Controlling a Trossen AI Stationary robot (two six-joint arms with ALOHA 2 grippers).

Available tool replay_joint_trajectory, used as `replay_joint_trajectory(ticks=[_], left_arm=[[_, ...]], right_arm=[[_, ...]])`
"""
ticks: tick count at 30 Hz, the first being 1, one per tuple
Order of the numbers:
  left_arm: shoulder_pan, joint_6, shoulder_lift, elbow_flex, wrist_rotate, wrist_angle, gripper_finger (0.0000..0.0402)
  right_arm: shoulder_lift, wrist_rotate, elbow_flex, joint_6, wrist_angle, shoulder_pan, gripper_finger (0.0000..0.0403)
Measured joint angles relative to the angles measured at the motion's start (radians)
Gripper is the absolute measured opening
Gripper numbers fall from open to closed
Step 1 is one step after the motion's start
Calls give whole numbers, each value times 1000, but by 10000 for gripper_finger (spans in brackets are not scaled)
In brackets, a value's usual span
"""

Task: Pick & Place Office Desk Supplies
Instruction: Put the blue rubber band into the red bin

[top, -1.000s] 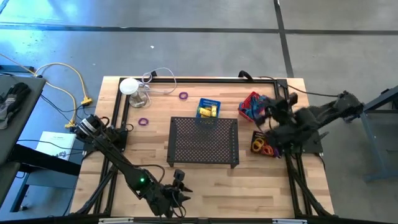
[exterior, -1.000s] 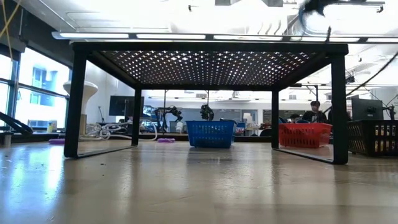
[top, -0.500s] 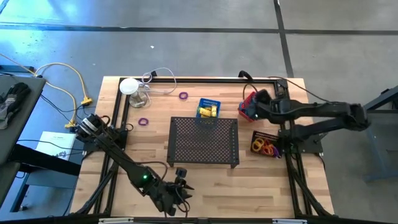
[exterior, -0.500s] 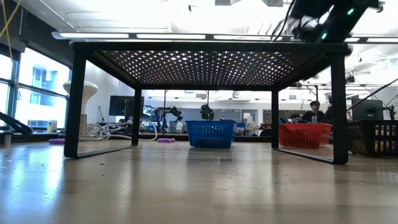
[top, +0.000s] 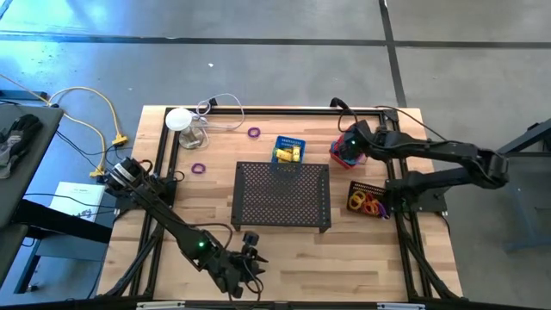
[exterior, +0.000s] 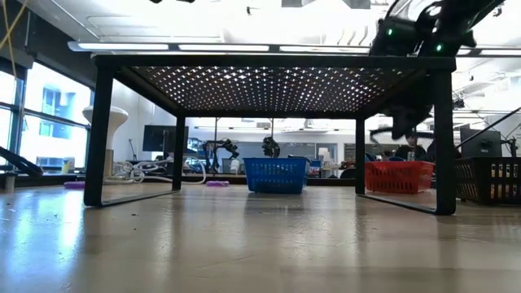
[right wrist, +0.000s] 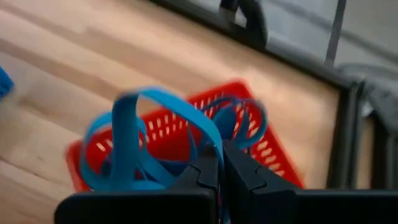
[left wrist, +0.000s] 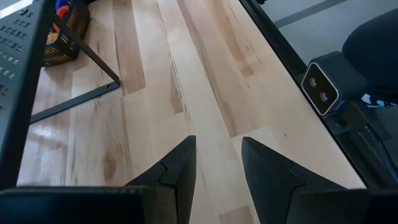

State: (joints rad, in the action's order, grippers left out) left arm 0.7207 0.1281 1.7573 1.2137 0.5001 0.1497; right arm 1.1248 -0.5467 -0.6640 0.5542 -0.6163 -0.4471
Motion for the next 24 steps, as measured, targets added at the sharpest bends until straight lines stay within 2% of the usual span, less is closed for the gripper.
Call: replay_joint_trajectory(ticks=[8, 19, 24], left_arm=[[-8, 3, 0, 0, -27, 0, 122], [-18, 1, 0, 0, -29, 4, 121], [-38, 1, 0, 0, -56, 10, 121]], right_arm=[[142, 189, 13, 23, 54, -157, 2], [183, 181, 13, 71, 58, -273, 2], [183, 226, 12, 73, 47, -325, 2]])
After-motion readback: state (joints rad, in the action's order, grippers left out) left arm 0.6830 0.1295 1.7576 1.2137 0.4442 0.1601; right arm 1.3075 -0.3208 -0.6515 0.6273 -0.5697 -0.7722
